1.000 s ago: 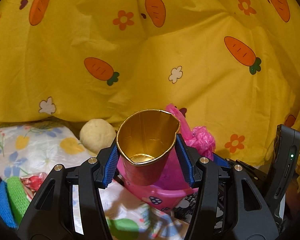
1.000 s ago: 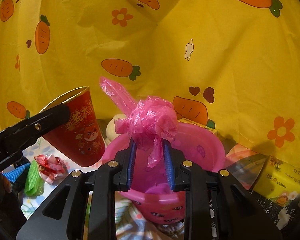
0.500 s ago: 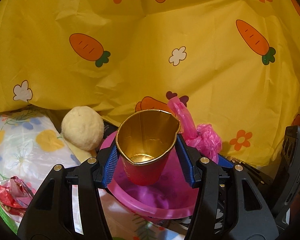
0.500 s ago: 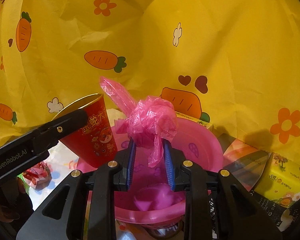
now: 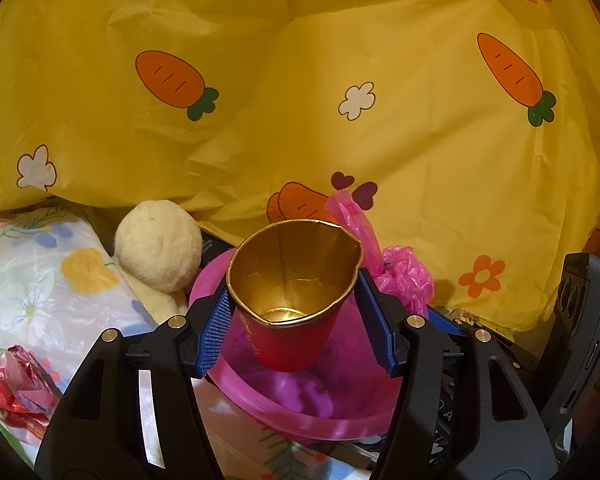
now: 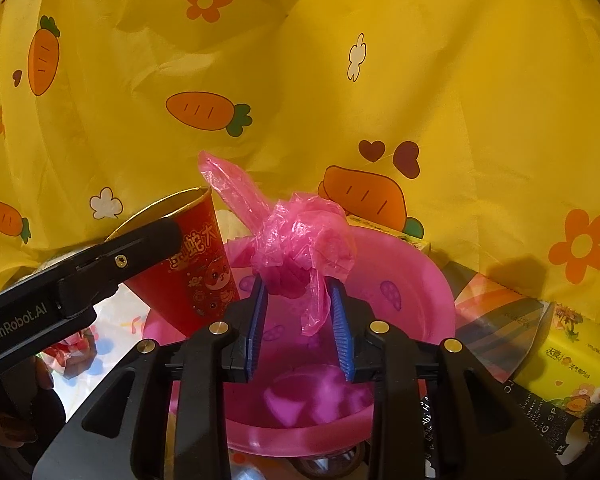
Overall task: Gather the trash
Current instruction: 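Carry the red cup in the left gripper and pink bag in the right gripper over the pink bucket, then open both grippers to drop the cup and bag into the pink bucket, then move the left gripper to a pink bag while the right gripper approaches an orange paper cup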
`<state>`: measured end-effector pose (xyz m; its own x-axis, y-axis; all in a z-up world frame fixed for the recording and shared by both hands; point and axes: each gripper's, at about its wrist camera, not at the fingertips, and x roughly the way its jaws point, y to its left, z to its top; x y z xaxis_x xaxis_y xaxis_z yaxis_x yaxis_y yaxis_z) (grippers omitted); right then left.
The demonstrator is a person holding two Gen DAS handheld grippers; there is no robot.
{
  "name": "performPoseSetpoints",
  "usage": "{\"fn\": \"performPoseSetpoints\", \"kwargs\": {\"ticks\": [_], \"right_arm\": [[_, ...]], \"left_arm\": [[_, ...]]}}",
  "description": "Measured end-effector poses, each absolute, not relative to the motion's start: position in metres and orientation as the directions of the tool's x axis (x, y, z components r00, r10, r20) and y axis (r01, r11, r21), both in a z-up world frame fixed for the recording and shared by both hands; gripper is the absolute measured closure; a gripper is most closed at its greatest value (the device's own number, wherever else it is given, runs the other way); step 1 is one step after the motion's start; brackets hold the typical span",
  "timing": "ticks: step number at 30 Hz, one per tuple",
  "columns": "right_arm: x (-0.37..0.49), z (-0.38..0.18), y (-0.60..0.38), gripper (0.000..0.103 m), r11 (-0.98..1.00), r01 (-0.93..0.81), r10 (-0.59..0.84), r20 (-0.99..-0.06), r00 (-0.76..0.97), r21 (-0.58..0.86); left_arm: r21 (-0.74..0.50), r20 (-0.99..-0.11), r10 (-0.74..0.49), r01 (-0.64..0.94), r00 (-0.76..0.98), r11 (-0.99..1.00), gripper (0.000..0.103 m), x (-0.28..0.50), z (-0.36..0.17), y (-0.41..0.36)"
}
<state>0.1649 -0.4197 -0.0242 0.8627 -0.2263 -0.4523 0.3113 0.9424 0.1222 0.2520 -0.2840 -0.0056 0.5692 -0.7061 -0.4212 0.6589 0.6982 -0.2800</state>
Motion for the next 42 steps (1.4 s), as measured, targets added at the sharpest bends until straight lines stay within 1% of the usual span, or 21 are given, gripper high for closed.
{"fn": "performPoseSetpoints", "kwargs": {"ticks": [3,5,9,11,15,16,18,20,21,23,27,30,35,42], "right_arm": [[0.163,-0.024,-0.42,0.061,0.942,0.313,-0.231,-0.445,0.865,0.119],[0.163,-0.024,-0.421,0.058,0.942,0.314,-0.233,-0.444,0.865,0.119],[0.161,-0.025,-0.422,0.054,0.938,0.324,-0.241,-0.441,0.864,0.123],[0.158,-0.024,-0.423,0.051,0.933,0.334,-0.248,-0.439,0.863,0.13],[0.149,-0.02,-0.423,0.046,0.929,0.349,-0.269,-0.419,0.867,0.127],[0.146,-0.018,-0.422,0.042,0.928,0.352,-0.274,-0.412,0.869,0.124],[0.141,-0.015,-0.419,0.036,0.927,0.355,-0.283,-0.4,0.872,0.119],[0.135,-0.013,-0.414,0.027,0.928,0.355,-0.288,-0.387,0.876,0.113],[0.132,-0.012,-0.411,0.026,0.93,0.352,-0.288,-0.379,0.879,0.109],[0.126,-0.009,-0.403,0.02,0.932,0.349,-0.292,-0.366,0.884,0.1],[0.114,-0.007,-0.387,0.017,0.937,0.333,-0.278,-0.351,0.894,0.105],[0.105,-0.006,-0.372,0.016,0.947,0.299,-0.242,-0.349,0.906,0.12],[0.09,-0.007,-0.336,0.016,0.967,0.21,-0.151,-0.341,0.928,0.142],[0.078,-0.018,-0.267,0.016,0.988,0.061,-0.006,-0.366,0.93,0.14]], "left_arm": [[-0.29,-0.423,-0.703,0.65,0.572,0.703,0.038,0.253,-0.006,-0.282],[-0.308,-0.424,-0.708,0.646,0.564,0.699,0.035,0.255,-0.007,-0.279],[-0.321,-0.403,-0.713,0.64,0.574,0.698,0.02,0.253,-0.006,-0.272],[-0.334,-0.399,-0.719,0.64,0.569,0.692,0.02,0.253,-0.005,-0.269],[-0.314,-0.402,-0.686,0.613,0.606,0.725,0.018,0.249,-0.003,-0.26],[-0.31,-0.399,-0.675,0.602,0.62,0.736,0.014,0.247,-0.003,-0.256],[-0.309,-0.389,-0.654,0.577,0.649,0.756,0.011,0.241,-0.001,-0.246],[-0.296,-0.384,-0.626,0.552,0.679,0.78,0.009,0.232,0.0,-0.235],[-0.281,-0.384,-0.607,0.537,0.696,0.795,0.006,0.227,0.0,-0.229],[-0.252,-0.382,-0.562,0.502,0.734,0.827,0.006,0.215,0.001,-0.215],[-0.22,-0.384,-0.484,0.431,0.786,0.875,0.006,0.192,0.002,-0.181],[-0.207,-0.387,-0.422,0.369,0.82,0.906,0.006,0.173,0.003,-0.153],[-0.173,-0.397,-0.301,0.252,0.867,0.952,0.006,0.143,0.001,-0.105],[-0.124,-0.407,-0.091,0.044,0.909,0.991,0.006,0.1,-0.011,-0.025]]}}
